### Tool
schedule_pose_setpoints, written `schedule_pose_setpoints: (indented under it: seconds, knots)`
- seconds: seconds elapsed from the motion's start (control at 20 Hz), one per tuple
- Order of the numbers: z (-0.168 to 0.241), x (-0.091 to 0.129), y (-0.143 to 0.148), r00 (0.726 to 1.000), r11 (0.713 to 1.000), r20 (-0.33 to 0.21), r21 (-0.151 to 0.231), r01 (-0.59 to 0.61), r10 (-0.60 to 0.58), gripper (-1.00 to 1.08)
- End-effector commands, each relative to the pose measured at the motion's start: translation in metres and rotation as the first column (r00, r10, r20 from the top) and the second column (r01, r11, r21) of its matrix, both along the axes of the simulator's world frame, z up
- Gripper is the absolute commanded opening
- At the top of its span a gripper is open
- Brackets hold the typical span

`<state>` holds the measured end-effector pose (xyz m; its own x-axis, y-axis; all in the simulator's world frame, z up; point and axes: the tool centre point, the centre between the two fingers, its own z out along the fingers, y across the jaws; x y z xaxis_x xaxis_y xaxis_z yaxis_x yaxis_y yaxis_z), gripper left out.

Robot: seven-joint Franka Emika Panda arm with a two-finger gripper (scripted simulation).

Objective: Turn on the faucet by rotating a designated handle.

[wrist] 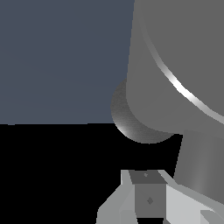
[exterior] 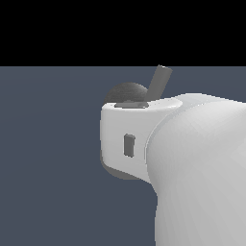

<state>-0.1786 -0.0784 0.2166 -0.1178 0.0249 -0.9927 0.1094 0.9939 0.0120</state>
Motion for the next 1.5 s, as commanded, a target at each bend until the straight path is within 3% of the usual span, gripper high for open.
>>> schedule_pose_setpoints:
  seconds: [0.0,1.45]
  knots:
    - [0.012,0.001,0.03,0.998,0.999,0.041,0.002,-0.051,0.051,-1.0]
    - [-0.008,0.004,0.089,0.996,0.998,0.066,-0.003,-0.063,0.063,-1.0]
